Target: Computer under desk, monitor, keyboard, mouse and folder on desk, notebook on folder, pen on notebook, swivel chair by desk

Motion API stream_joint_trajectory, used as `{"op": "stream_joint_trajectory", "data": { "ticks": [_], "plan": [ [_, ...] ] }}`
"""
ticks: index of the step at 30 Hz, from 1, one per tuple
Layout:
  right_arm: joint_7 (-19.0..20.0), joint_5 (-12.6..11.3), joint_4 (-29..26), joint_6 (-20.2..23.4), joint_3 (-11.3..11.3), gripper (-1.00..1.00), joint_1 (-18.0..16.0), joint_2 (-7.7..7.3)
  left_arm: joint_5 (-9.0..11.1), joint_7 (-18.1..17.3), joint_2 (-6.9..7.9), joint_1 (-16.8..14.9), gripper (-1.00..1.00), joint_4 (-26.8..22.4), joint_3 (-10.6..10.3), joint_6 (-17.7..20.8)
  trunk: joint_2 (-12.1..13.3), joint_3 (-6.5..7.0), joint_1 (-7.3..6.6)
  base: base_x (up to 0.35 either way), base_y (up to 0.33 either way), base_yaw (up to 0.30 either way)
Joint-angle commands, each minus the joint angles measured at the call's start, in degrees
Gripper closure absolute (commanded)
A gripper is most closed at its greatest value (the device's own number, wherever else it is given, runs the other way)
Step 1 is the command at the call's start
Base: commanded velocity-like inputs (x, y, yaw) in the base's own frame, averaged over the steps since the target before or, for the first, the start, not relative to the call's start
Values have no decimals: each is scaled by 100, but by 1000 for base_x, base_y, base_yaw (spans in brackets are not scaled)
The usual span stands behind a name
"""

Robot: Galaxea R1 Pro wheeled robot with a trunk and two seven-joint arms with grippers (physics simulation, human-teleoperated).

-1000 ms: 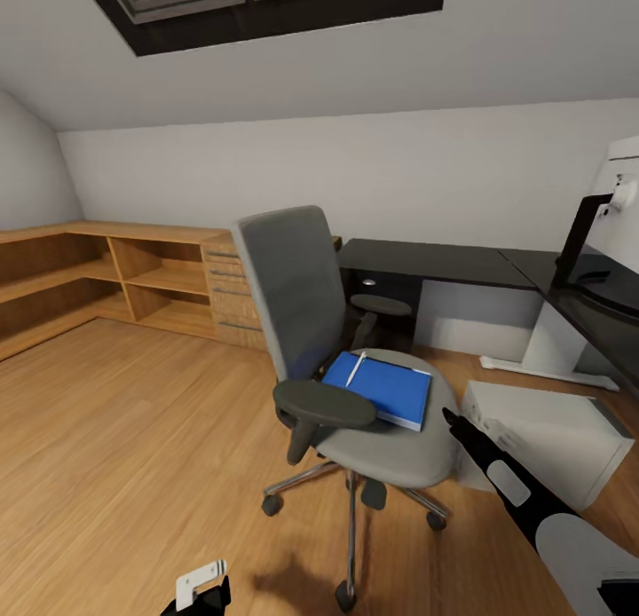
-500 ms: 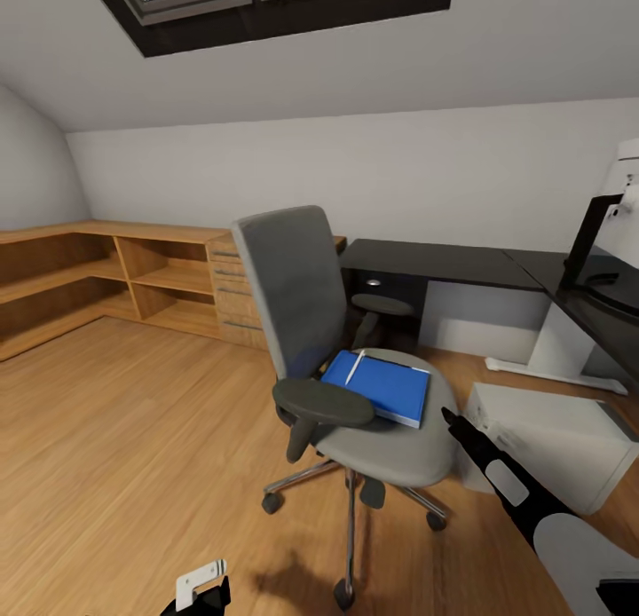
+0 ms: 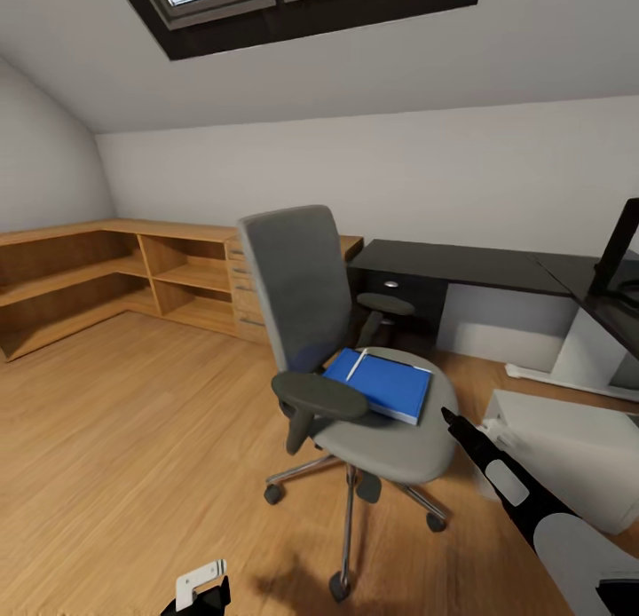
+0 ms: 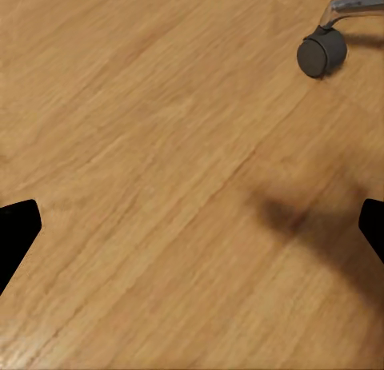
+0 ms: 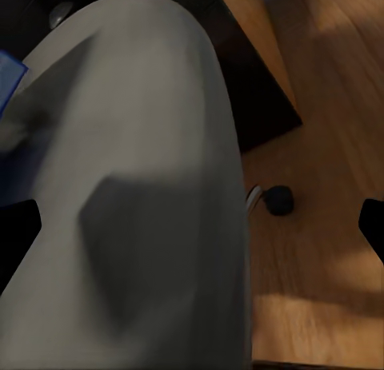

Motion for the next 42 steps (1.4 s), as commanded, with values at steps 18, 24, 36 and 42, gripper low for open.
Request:
{"op": "stream_joint_trajectory", "data": {
  "ticks": [18,24,36,42],
  "plan": [
    [22,-62,212,-25,101,-100,1,-37,47,19,-9,-4,-100,3,-11,-21,-1,-26,0,0,0,97],
    [22,-67,213,-19,99,-100,5,-147,47,19,-9,-4,-100,6,-11,-21,-1,-26,0,0,0,2],
    [30,-325,220,-19,97,-100,4,-234,47,19,-9,-4,-100,5,-11,-21,-1,-26,0,0,0,0],
    [37,-410,295,-19,98,-100,9,-293,47,19,-9,-4,-100,7,-11,-21,-1,-26,0,0,0,0]
  ]
}}
